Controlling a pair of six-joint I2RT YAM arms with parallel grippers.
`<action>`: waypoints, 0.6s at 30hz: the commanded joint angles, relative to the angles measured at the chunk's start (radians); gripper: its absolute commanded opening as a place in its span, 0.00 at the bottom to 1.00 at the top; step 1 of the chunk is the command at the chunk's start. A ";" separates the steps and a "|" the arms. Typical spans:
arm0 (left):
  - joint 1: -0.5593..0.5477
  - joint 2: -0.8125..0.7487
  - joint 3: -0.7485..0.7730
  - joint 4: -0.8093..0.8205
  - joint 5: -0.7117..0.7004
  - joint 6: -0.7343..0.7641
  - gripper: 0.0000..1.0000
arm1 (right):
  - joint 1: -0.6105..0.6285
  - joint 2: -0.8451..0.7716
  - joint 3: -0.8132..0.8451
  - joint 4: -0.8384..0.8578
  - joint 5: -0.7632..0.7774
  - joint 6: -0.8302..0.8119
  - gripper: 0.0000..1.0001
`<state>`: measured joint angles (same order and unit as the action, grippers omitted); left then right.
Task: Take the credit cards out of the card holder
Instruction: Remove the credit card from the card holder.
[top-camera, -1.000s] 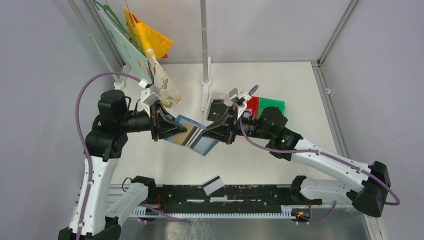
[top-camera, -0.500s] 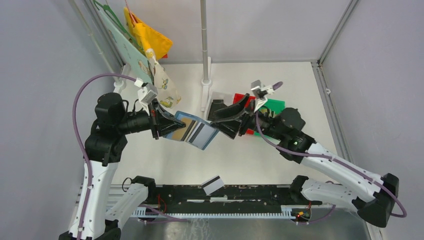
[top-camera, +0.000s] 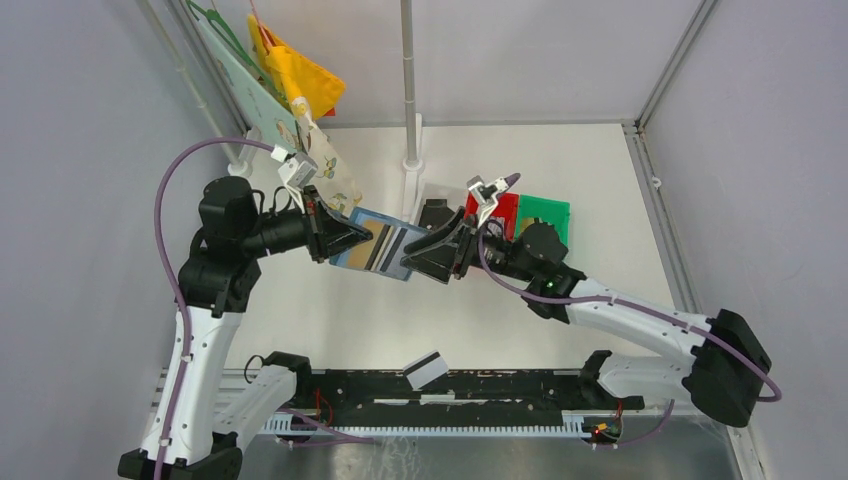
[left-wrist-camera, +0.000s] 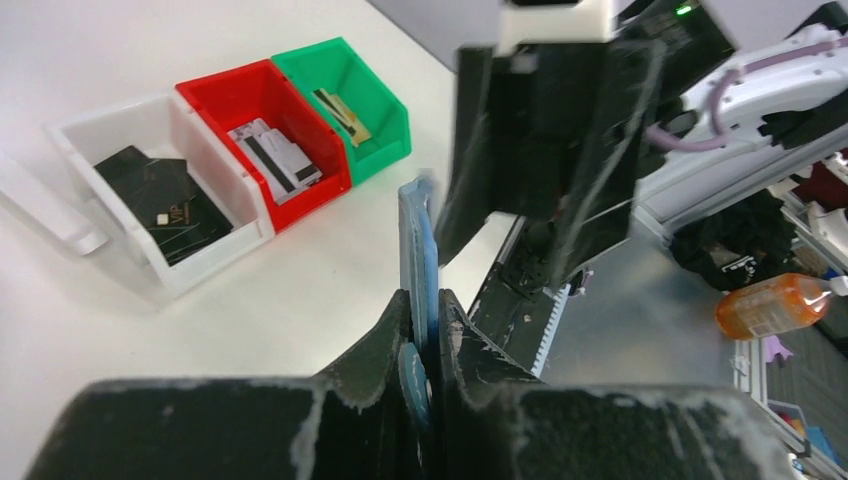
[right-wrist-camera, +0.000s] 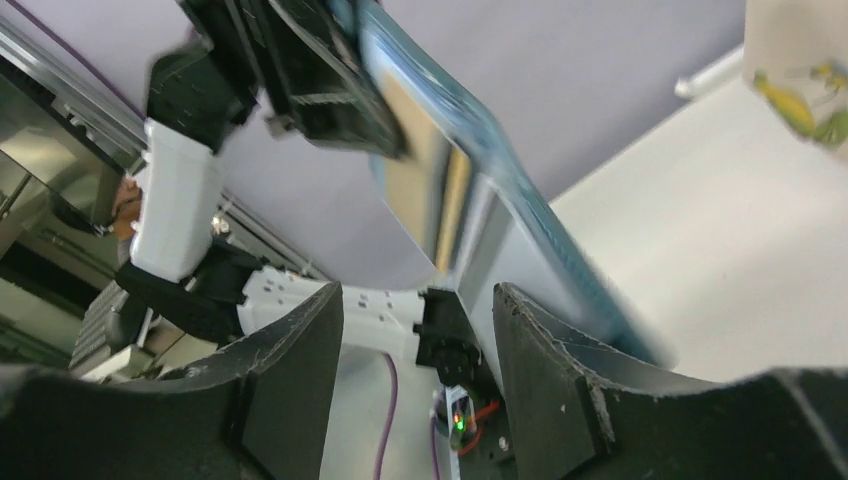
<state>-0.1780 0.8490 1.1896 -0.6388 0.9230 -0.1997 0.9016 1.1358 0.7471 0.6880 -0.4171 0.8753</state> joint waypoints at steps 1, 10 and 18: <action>0.003 -0.021 0.016 0.102 0.113 -0.086 0.02 | 0.006 0.034 0.003 0.163 -0.052 0.088 0.62; 0.003 -0.021 0.010 0.171 0.199 -0.165 0.02 | 0.015 0.092 0.020 0.219 -0.060 0.126 0.61; 0.003 -0.023 0.006 0.191 0.233 -0.197 0.02 | 0.028 0.144 0.049 0.293 -0.063 0.167 0.59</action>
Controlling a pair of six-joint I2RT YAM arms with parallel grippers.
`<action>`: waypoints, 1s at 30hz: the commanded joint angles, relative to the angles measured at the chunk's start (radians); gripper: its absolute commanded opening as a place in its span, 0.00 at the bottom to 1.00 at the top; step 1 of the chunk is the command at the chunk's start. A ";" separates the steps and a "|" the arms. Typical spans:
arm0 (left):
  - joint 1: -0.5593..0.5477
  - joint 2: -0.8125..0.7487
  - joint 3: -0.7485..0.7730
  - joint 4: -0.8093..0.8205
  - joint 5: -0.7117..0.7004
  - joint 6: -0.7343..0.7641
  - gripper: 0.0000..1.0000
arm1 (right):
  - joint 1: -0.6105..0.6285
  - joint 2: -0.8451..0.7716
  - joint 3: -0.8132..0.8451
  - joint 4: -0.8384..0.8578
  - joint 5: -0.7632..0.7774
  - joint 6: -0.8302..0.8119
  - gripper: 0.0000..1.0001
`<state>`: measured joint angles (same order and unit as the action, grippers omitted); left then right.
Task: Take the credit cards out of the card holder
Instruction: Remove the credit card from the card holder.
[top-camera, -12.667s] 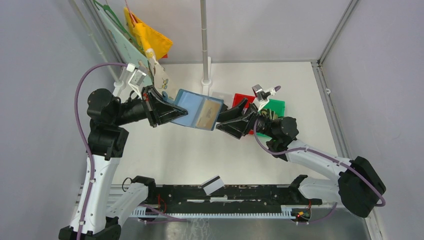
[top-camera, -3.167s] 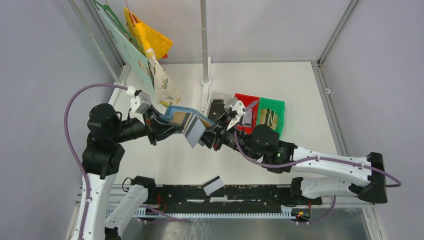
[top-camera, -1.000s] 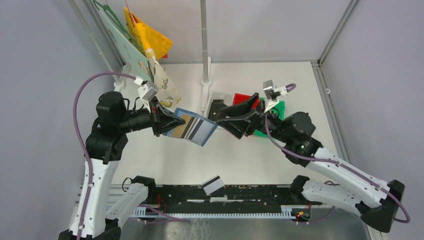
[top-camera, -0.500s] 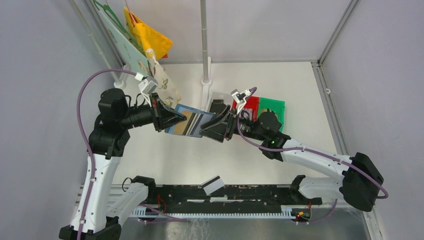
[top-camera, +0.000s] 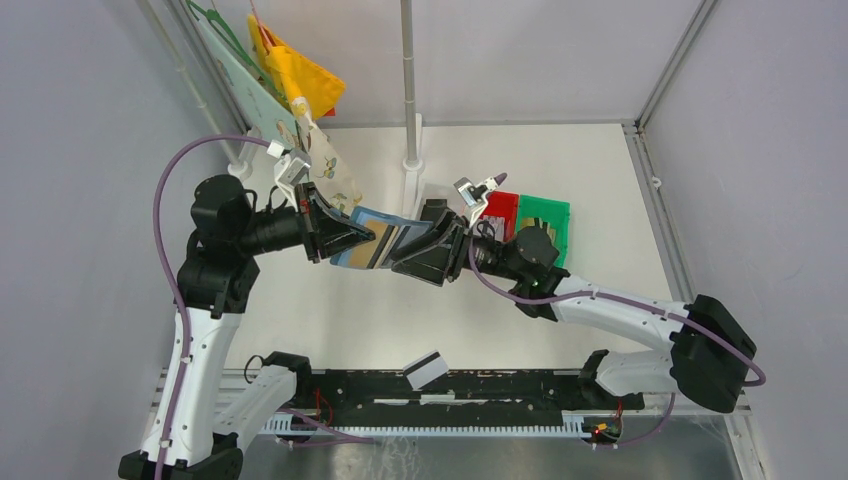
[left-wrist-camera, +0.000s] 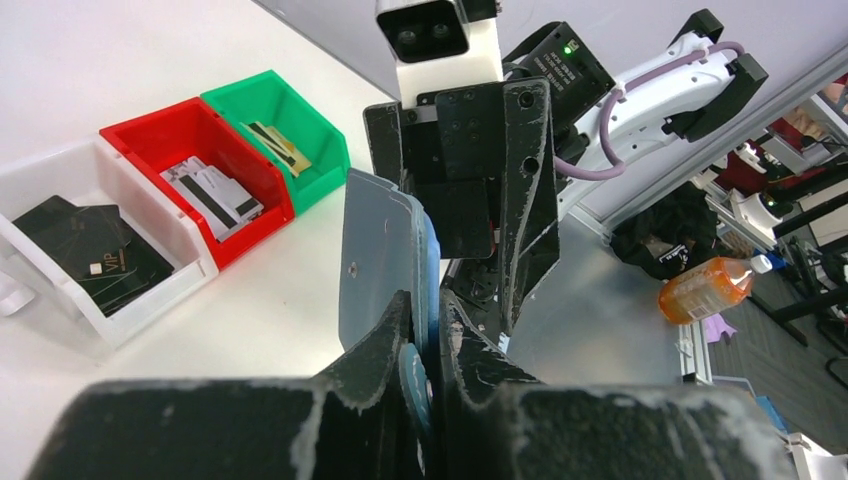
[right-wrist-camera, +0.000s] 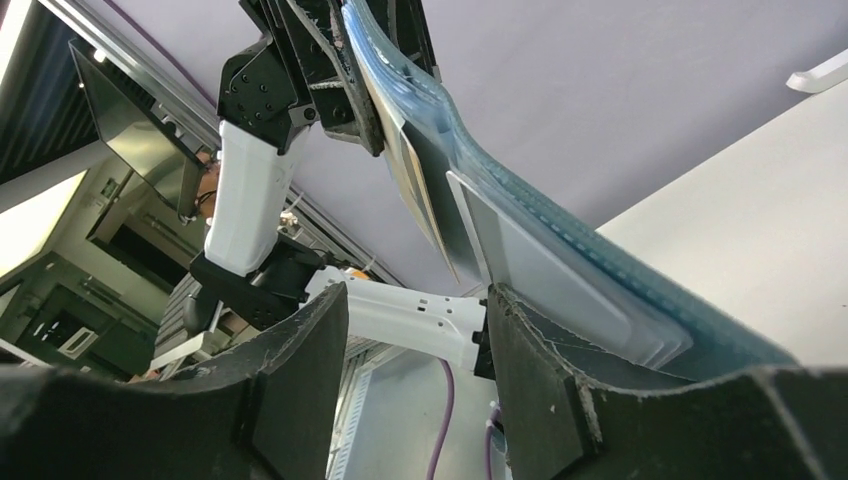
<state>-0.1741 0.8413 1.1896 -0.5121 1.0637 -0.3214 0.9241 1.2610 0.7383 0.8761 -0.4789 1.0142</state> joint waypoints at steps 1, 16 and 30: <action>-0.001 -0.016 0.004 0.064 0.096 -0.077 0.02 | 0.006 0.025 0.061 0.123 -0.003 0.035 0.58; -0.001 -0.021 -0.010 0.066 0.093 -0.080 0.02 | 0.030 0.116 0.109 0.323 -0.006 0.137 0.33; -0.001 -0.013 0.023 0.058 0.089 -0.082 0.02 | 0.025 0.026 -0.041 0.326 0.043 0.097 0.00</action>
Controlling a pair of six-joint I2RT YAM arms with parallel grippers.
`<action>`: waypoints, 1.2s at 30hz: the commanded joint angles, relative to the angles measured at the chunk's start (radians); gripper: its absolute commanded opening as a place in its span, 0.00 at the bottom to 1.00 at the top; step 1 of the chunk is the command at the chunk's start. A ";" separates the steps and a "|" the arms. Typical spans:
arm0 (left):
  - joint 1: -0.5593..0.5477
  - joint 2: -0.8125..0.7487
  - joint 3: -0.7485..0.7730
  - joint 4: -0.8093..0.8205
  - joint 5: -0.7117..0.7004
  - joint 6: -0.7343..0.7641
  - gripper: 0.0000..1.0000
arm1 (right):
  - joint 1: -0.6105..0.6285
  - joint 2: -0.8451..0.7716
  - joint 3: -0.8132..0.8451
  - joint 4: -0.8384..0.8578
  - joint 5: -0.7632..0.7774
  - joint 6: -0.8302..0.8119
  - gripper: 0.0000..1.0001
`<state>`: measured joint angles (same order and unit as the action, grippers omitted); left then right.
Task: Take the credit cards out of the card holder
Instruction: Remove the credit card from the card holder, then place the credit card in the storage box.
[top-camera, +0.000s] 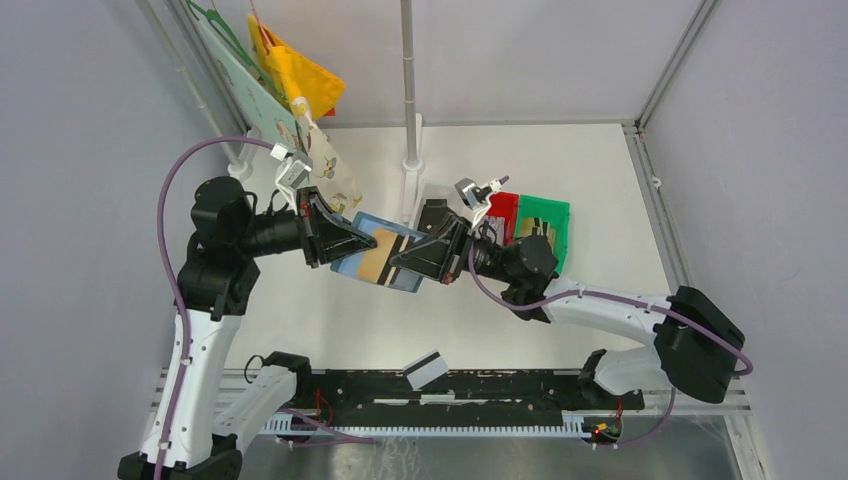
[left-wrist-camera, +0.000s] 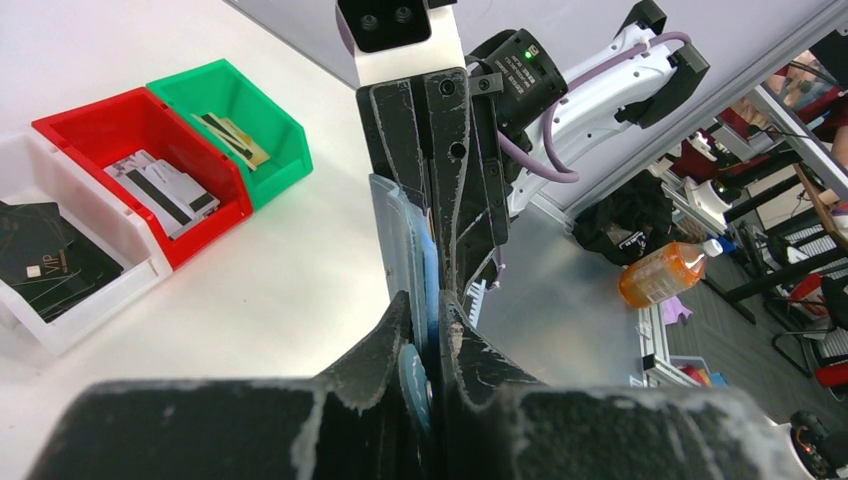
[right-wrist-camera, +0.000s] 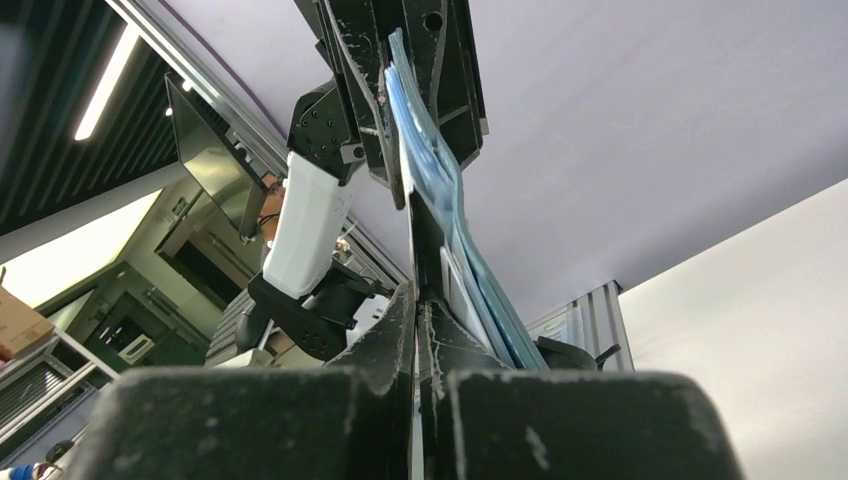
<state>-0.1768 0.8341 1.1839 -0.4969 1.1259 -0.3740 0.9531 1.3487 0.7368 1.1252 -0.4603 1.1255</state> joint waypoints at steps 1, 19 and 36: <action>0.002 -0.005 0.030 0.043 0.024 -0.032 0.02 | -0.007 -0.066 -0.047 0.077 0.027 -0.016 0.00; 0.000 0.013 0.077 -0.120 -0.217 0.207 0.02 | -0.519 -0.534 -0.116 -0.991 -0.028 -0.464 0.00; 0.002 0.017 0.088 -0.147 -0.206 0.259 0.02 | -0.720 -0.339 0.043 -1.447 0.395 -0.840 0.00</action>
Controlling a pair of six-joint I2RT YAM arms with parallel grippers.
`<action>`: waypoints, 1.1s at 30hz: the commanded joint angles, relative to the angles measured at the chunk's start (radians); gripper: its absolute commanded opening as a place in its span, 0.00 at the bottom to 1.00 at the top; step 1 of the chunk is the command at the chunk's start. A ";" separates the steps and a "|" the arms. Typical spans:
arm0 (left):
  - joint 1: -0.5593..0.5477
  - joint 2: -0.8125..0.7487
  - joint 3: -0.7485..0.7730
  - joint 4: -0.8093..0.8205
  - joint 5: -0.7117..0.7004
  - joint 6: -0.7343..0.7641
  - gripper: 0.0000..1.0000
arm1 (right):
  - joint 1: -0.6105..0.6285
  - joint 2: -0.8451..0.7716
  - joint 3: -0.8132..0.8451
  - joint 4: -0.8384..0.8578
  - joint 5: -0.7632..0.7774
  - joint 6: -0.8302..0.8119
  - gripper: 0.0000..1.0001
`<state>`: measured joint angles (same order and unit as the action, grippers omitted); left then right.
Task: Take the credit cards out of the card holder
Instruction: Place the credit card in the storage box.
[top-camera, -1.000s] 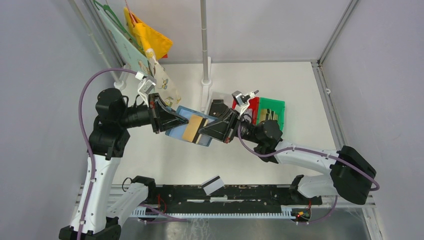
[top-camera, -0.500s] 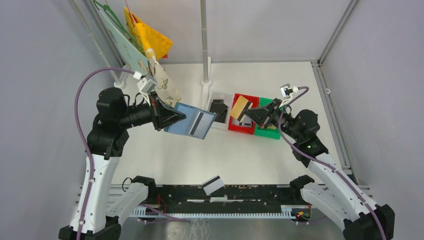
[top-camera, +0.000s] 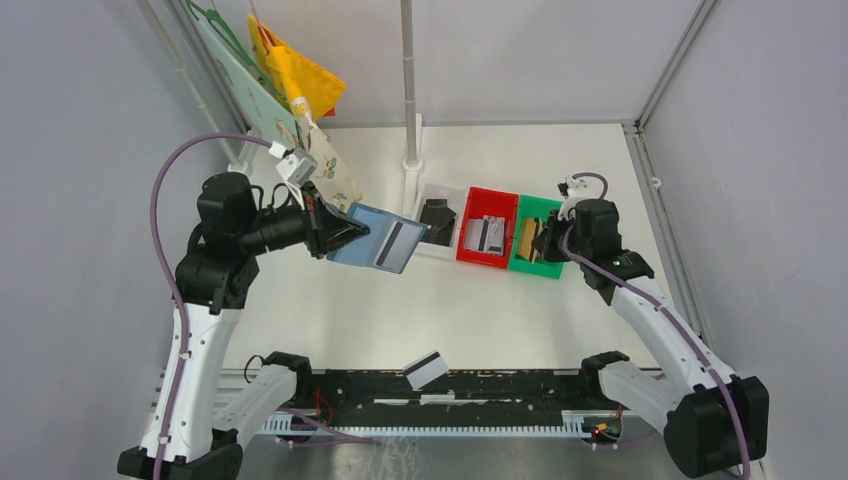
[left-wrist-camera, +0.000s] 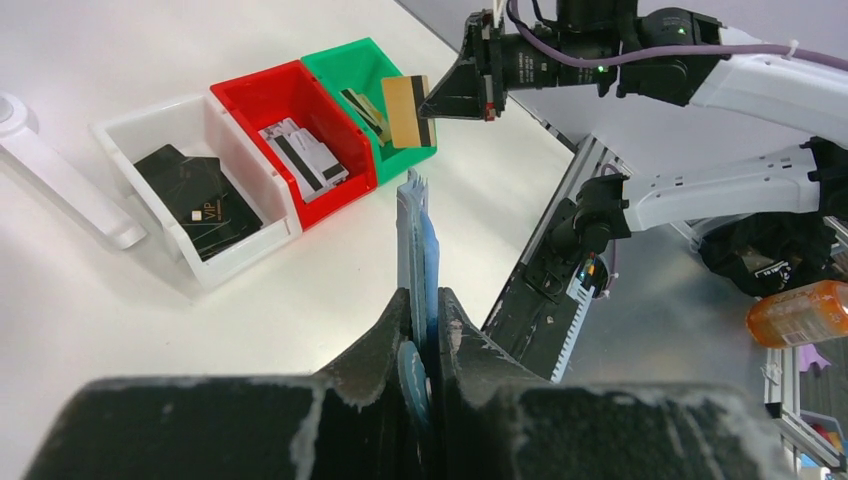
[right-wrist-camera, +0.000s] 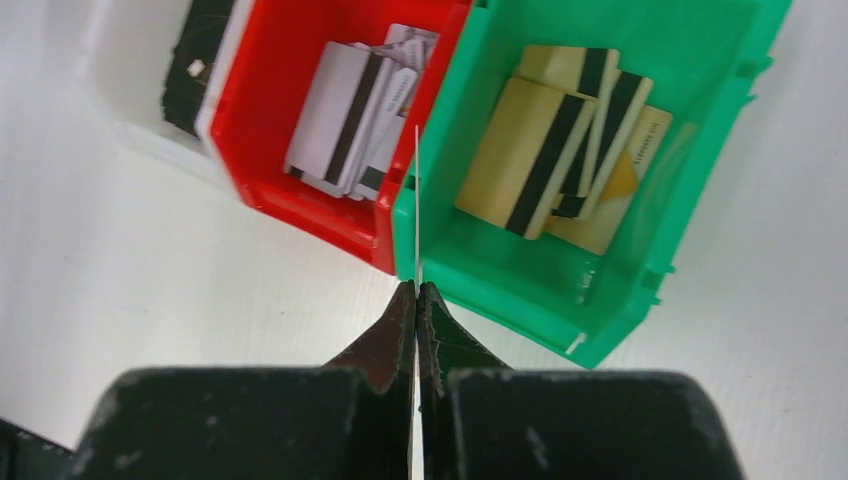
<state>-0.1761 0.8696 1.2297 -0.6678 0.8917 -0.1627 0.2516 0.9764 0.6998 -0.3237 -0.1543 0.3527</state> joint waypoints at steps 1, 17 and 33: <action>0.001 -0.019 0.042 0.024 0.031 0.047 0.02 | -0.022 0.046 0.090 0.000 0.092 -0.074 0.00; 0.001 -0.028 0.053 0.022 0.118 0.032 0.02 | -0.101 0.299 0.103 0.153 0.008 -0.093 0.00; 0.000 -0.031 0.051 0.051 0.152 0.003 0.02 | -0.124 0.274 0.174 0.162 0.037 -0.065 0.53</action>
<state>-0.1761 0.8486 1.2392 -0.6785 1.0008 -0.1474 0.1287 1.3674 0.8101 -0.2176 -0.1436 0.2714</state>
